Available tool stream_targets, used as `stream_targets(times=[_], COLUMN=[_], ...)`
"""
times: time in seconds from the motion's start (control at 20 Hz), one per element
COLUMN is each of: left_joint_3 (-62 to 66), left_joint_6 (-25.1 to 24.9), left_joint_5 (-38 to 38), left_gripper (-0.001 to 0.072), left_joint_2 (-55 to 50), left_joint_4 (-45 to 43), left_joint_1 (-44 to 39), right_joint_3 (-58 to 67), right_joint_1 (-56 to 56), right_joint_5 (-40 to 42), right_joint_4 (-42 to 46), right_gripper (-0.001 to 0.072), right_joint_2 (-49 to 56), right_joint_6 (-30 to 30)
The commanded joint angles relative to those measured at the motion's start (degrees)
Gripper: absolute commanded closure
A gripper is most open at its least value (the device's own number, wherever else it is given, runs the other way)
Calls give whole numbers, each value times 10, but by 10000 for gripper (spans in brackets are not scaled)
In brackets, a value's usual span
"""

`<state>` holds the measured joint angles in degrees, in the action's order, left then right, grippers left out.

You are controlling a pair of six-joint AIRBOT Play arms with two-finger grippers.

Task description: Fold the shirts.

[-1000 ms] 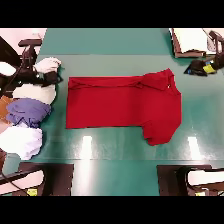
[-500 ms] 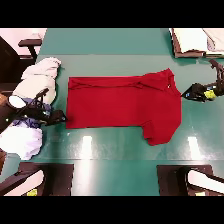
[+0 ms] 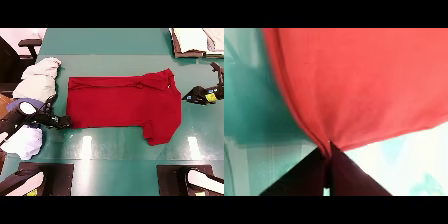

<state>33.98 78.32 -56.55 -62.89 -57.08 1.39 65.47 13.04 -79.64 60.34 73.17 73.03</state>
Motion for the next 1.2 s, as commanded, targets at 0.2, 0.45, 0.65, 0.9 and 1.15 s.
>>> stream_targets(times=[0.2,0.45,0.65,0.9,1.15], left_joint_3=[82,83,83,140,387], left_joint_6=[14,19,19,19,25], left_joint_5=[17,26,22,9,24], left_gripper=[684,683,684,685,684], left_joint_2=[5,4,4,54,204], left_joint_4=[8,11,13,33,25], left_joint_1=[-14,-14,-14,-14,-13], right_joint_3=[-128,-193,-194,-147,116], right_joint_1=[147,126,68,38,38], right_joint_5=[5,52,99,87,41], right_joint_4=[17,-70,-82,-82,-83], right_gripper=[321,322,548,696,696], right_joint_2=[35,107,101,-23,-172], right_joint_6=[0,-31,-31,-37,-36])
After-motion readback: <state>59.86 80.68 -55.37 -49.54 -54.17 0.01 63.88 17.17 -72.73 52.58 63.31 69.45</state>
